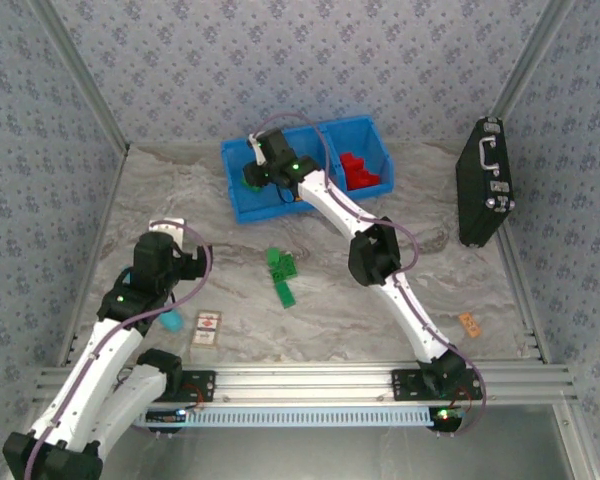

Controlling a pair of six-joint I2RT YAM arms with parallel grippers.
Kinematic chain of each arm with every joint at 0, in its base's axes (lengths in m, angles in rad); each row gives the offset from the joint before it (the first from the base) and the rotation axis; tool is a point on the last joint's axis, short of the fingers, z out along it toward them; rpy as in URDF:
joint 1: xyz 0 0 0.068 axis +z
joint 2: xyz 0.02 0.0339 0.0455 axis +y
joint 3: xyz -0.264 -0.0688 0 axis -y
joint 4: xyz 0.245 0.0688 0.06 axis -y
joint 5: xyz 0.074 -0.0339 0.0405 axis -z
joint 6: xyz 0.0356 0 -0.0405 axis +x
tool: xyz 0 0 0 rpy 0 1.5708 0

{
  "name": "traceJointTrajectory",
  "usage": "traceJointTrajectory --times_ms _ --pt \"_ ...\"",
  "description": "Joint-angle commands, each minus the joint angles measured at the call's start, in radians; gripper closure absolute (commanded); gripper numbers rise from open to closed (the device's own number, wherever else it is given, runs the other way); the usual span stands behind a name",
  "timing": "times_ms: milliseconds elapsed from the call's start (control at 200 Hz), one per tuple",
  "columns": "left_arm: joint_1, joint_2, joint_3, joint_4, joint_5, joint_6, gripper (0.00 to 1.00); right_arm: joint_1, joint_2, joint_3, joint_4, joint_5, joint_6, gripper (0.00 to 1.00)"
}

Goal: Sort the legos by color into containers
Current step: Place the lego in the container.

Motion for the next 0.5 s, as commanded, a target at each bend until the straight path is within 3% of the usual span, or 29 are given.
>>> traceJointTrajectory --times_ms 0,495 --pt "0.003 0.014 0.003 0.019 -0.017 0.015 0.00 -0.002 0.042 0.045 0.015 -0.047 0.006 0.60" --pt "0.023 0.055 0.009 0.023 -0.046 0.025 0.00 0.028 0.078 0.017 -0.005 -0.039 -0.062 0.54"
